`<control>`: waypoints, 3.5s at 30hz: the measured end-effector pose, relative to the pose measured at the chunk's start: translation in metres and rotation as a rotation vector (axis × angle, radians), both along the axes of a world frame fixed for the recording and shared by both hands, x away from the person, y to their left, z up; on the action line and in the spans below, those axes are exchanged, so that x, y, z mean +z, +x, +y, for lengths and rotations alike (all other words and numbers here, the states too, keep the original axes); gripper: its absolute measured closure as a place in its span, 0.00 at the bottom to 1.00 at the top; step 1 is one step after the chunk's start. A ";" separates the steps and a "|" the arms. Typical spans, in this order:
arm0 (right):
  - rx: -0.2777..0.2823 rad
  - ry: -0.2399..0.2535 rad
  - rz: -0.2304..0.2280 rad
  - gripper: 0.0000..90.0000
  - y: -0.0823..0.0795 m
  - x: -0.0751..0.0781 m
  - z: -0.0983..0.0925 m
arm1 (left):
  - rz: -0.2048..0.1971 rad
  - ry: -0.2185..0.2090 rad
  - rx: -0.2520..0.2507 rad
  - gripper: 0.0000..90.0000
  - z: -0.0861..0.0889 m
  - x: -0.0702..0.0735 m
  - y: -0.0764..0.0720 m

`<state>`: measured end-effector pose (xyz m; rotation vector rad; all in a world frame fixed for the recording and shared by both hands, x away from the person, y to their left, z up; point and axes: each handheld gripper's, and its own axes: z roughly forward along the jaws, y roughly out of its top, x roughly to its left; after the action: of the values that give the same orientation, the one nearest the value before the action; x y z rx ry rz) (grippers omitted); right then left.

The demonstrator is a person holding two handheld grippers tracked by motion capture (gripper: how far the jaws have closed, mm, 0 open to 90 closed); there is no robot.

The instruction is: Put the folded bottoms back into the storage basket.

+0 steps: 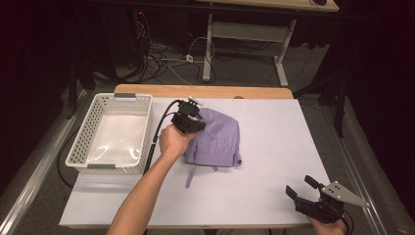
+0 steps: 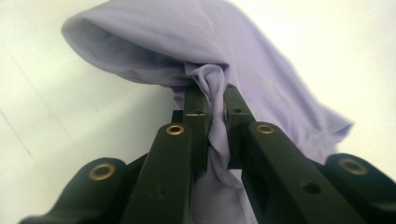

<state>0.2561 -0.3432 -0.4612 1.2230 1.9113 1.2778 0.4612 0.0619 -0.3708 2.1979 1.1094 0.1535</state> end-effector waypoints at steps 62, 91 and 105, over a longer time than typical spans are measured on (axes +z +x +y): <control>-0.021 0.005 0.003 0.20 -0.001 0.000 -0.002 | -0.171 -0.225 0.017 0.91 0.115 0.121 -0.066; -0.025 -0.006 0.009 0.20 -0.001 0.000 -0.001 | -0.237 -0.222 0.144 0.91 0.193 0.141 -0.088; -0.029 -0.012 0.013 0.20 -0.001 0.000 -0.001 | -0.258 -0.195 0.187 0.91 0.221 0.141 -0.095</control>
<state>0.2554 -0.3438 -0.4614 1.2520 1.9004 1.2449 0.3658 0.2832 -0.2302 1.8427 1.1304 0.3824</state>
